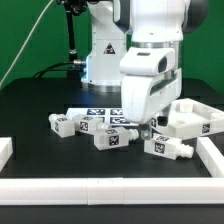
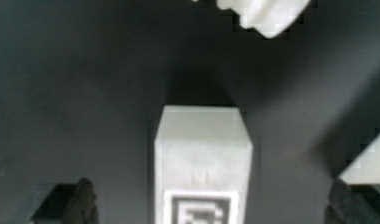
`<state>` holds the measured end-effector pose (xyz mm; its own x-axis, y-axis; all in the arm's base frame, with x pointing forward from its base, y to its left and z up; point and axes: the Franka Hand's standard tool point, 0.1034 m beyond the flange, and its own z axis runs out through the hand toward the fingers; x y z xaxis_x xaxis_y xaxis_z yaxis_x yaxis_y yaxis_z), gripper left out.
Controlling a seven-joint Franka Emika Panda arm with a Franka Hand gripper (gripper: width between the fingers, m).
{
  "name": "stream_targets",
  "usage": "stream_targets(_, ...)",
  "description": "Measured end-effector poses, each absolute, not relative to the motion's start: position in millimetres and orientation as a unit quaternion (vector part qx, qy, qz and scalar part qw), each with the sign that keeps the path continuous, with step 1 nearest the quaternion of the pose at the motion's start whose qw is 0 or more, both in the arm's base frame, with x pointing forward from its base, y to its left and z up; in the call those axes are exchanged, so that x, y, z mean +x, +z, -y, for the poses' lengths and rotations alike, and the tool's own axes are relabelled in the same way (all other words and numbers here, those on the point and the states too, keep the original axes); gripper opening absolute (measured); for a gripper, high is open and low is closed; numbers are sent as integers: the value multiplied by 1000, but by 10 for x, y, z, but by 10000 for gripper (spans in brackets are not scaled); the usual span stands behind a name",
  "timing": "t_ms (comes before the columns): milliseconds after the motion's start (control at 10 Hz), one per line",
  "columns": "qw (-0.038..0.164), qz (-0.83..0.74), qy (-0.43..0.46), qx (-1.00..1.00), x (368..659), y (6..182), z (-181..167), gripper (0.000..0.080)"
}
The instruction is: Assemble one leg
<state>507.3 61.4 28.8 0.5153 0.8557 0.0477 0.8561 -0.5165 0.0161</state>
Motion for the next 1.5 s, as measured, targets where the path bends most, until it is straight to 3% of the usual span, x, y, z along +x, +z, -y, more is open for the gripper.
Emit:
stream_targets(300, 11, 491, -22, -871, 5078, 79, -665, 649)
stream_targets(500, 11, 490, -22, -871, 5147, 75, -661, 649)
stream_targets(600, 11, 490, -21, -871, 5143, 72, -660, 530)
stream_targets(700, 11, 490, -21, -871, 5144, 73, -659, 530)
stream_targets(800, 14, 493, -10, -870, 5146, 101, -618, 393)
stream_targets(900, 16, 492, 7, -870, 5229, 261, -516, 282)
stream_targets(1200, 14, 503, 29, -864, 5311, 724, -125, 284)
stream_targets(1400, 12, 538, 29, -842, 5302, 866, 362, 284)
stream_targets(1500, 15, 532, 32, -846, 5255, 827, 615, 284)
